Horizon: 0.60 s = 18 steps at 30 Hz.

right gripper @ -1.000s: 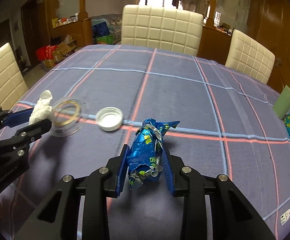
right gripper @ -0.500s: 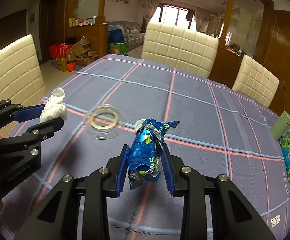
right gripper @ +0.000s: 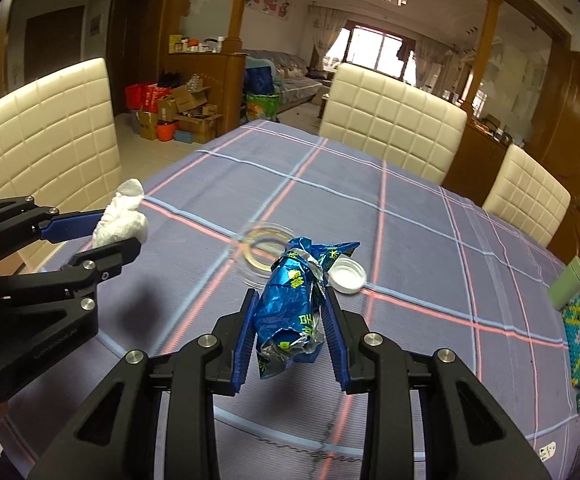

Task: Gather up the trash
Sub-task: 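Carry the white tissue and blue wrapper with both tools toward the bin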

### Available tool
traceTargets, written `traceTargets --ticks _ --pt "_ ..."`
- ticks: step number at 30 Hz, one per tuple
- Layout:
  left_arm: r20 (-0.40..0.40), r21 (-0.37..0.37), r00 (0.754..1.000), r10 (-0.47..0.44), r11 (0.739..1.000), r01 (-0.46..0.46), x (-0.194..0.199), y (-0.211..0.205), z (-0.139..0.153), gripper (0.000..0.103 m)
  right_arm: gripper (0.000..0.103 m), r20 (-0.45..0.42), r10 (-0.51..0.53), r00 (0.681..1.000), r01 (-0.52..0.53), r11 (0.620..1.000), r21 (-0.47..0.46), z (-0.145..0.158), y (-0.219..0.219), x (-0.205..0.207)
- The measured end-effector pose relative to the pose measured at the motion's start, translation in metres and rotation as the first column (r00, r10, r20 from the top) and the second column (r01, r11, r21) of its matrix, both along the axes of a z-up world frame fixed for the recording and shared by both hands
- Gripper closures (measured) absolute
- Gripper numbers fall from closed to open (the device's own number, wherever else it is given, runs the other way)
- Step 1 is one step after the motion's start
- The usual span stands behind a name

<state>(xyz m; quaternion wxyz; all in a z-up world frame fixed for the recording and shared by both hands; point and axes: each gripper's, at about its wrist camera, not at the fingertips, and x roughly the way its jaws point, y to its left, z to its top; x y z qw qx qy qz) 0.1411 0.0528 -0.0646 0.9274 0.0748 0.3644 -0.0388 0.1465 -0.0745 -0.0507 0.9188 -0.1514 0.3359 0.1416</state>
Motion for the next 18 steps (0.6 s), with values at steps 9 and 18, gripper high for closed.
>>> traceTargets --ticks 9,18 --pt "0.006 -0.008 0.999 0.048 0.999 -0.048 -0.011 0.028 0.000 0.067 0.071 -0.004 0.072 0.997 -0.073 0.997 -0.026 -0.001 0.035 -0.007" --pt "0.001 -0.014 0.995 0.103 0.995 -0.103 -0.019 0.059 -0.003 0.067 0.071 -0.025 0.130 0.991 -0.130 0.991 -0.033 -0.005 0.070 -0.004"
